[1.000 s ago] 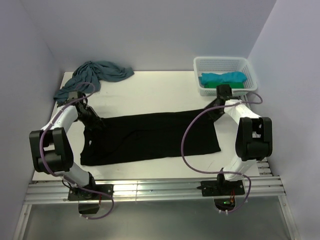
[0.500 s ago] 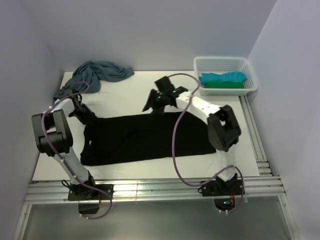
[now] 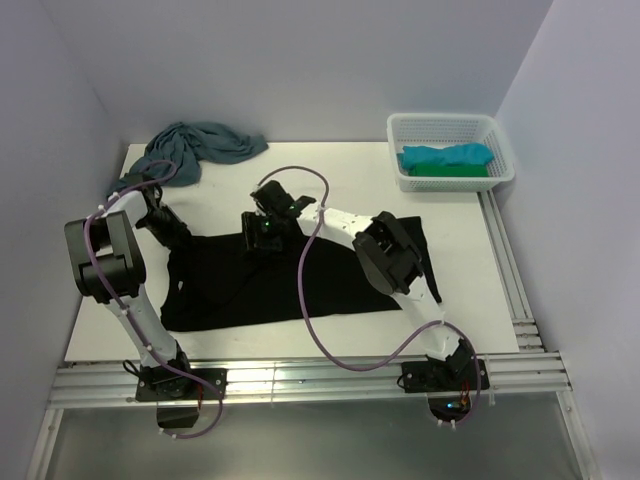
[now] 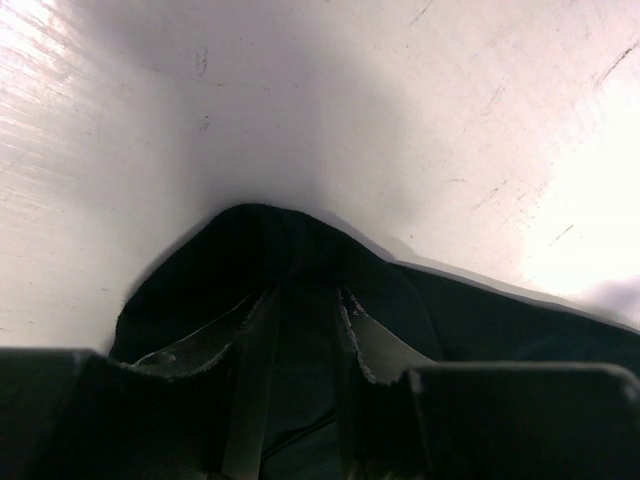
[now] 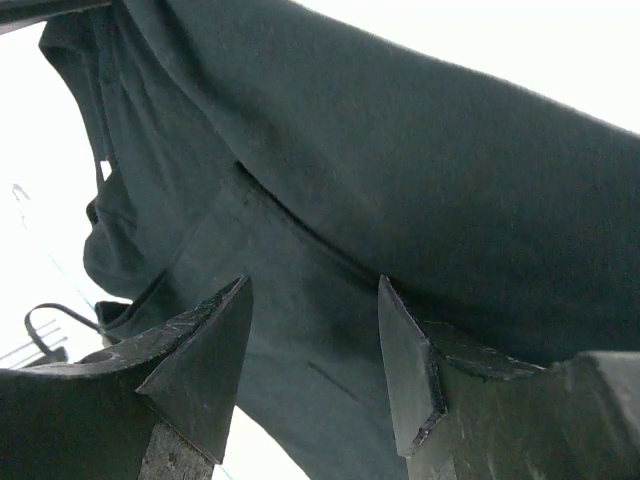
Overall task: Roll the t-shirts
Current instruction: Fold the tshirt
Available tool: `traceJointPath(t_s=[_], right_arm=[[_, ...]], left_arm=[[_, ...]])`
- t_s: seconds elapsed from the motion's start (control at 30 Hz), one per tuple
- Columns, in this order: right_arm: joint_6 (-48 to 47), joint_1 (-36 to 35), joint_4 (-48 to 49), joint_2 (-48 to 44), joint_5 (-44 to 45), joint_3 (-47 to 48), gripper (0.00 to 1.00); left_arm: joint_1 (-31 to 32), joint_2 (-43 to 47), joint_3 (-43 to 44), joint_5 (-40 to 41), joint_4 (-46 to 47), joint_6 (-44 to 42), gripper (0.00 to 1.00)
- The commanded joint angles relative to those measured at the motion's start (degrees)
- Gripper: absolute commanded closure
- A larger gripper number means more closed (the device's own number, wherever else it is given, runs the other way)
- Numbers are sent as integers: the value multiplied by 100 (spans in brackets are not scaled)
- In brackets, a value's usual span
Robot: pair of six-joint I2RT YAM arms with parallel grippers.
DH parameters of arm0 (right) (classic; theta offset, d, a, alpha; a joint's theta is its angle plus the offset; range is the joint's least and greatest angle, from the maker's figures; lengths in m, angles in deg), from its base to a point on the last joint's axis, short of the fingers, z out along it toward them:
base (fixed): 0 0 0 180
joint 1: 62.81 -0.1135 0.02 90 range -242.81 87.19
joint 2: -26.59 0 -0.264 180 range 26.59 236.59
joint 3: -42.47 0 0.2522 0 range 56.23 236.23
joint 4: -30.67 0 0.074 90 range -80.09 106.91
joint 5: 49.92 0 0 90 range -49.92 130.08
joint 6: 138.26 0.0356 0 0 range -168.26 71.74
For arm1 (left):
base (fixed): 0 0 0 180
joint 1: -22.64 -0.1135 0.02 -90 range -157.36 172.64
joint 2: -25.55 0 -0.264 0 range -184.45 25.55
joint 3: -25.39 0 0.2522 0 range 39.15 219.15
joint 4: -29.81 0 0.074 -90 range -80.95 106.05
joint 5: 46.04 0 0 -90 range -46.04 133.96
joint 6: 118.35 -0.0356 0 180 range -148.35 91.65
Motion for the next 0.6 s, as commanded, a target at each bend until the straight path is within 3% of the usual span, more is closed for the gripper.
traceJointPath(t_s=[0.0, 0.57], right_arm=[[-456, 1, 192, 24, -29, 476, 39], [-1203, -315, -494, 559, 489, 1680, 44]], left_arm=[[-68, -226, 196, 313, -66, -139, 67], [-33, -122, 135, 173, -13, -69, 67]])
